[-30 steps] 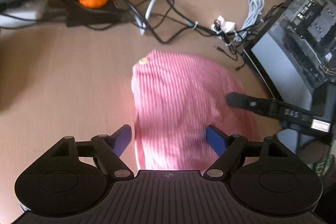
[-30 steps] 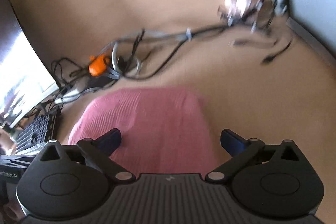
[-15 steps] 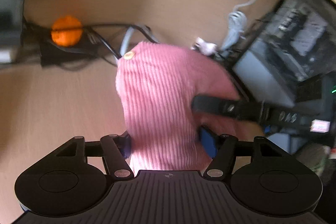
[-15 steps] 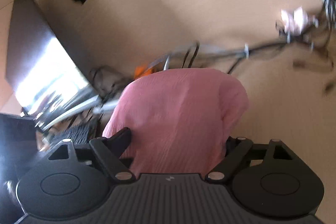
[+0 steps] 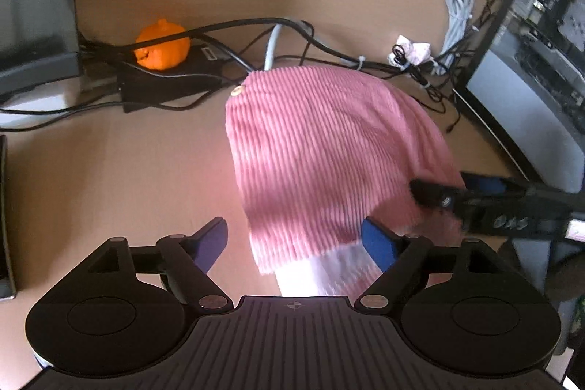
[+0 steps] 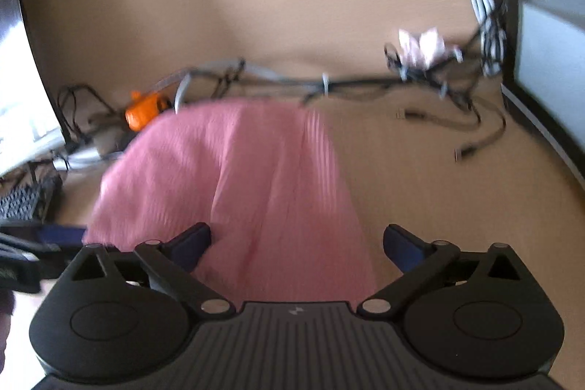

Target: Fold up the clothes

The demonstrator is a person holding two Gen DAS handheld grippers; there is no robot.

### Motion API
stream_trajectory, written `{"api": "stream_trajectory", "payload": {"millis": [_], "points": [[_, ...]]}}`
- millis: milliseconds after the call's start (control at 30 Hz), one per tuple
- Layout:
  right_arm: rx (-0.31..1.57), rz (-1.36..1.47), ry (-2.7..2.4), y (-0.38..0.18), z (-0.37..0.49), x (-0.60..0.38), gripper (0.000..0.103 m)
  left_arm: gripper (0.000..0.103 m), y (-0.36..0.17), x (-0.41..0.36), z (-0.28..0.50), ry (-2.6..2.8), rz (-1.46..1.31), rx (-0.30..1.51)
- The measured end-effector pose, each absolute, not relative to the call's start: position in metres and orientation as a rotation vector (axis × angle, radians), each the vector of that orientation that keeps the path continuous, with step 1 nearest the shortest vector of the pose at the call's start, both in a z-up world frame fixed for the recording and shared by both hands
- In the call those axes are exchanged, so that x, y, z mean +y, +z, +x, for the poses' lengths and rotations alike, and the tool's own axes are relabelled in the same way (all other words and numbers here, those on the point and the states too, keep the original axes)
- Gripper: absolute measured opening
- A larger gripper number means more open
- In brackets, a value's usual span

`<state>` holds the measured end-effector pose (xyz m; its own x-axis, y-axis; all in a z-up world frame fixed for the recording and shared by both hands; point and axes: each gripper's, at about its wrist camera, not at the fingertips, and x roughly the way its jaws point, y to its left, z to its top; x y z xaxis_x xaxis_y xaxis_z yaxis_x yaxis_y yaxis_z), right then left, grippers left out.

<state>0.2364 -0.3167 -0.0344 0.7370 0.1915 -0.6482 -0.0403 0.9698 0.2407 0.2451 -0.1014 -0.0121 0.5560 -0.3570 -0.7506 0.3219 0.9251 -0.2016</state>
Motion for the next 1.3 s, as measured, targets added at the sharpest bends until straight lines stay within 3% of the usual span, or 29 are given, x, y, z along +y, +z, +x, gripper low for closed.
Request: {"api": "stream_trajectory", "payload": {"millis": [67,233,433,900,1300], "points": [[0.716,0.205,0.108,-0.036,0.227,-0.315,0.101,0.093,-0.012,-0.103,0.232,-0.412,-0.002,0.894],[0.686,0.07,0.14,-0.028,0.19,-0.312,0.103,0.094,-0.025,-0.111,0.198,-0.449,0.122,0.922],[0.753,-0.104,0.136,-0.042,0.18,-0.304,0.103,0.095,-0.039,-0.106,0.21,-0.267,0.166,0.923],[0.77,-0.085,0.073,-0.052,0.149,-0.31,0.103,0.101,-0.034,-0.109,0.156,-0.148,-0.021,0.901],[0.703,-0.024,0.091,-0.063,0.141,-0.322,0.103,0.103,-0.043,-0.136,0.133,-0.049,0.035,0.775]]}}
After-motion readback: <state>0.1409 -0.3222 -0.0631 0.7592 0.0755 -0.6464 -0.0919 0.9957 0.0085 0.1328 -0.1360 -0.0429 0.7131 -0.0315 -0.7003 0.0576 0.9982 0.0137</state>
